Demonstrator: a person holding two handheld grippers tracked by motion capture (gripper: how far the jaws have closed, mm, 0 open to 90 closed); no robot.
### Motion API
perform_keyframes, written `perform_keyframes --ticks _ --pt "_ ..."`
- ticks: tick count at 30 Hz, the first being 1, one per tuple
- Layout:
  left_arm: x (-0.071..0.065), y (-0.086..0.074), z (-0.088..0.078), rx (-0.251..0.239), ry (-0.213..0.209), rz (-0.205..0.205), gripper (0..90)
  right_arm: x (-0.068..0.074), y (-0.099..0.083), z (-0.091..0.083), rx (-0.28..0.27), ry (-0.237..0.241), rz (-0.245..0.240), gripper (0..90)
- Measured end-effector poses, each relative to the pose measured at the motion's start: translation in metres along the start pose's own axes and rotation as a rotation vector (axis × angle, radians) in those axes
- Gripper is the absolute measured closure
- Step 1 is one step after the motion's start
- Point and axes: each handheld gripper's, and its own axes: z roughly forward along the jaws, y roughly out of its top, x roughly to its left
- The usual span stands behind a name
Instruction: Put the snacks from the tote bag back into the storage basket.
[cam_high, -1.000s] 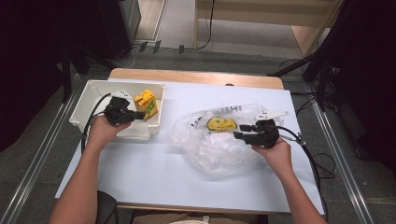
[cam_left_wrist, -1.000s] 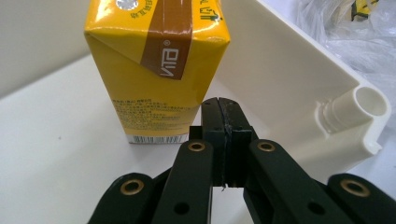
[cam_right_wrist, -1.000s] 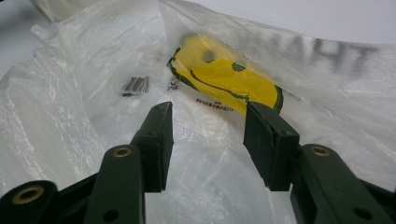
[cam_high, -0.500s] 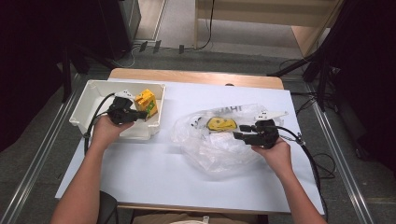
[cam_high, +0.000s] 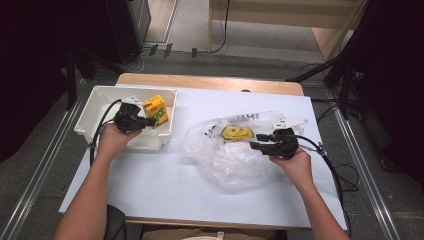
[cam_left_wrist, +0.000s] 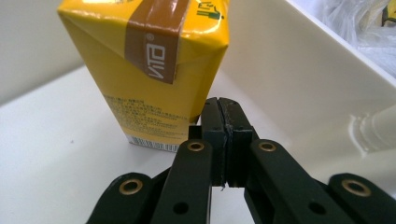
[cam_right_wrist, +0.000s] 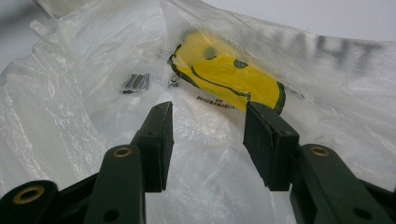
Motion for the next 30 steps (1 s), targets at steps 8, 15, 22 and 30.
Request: perform_keyframes --ticks 8,15,22,30 --pt "0.006 -0.001 0.002 -0.008 0.033 -0.024 90.0 0.0 0.0 0.001 0.002 0.001 -0.005 53.7" --pt "0.014 -0.002 0.003 -0.02 0.056 -0.058 90.0 0.0 0.0 0.002 0.004 0.002 -0.001 53.7" --pt "0.019 -0.001 0.006 -0.038 0.098 -0.095 90.0 -0.001 0.0 0.002 0.005 0.0 -0.003 53.7" --pt "0.021 0.001 0.006 -0.026 0.109 -0.101 90.0 -0.001 0.0 0.002 0.007 0.0 -0.004 53.7"
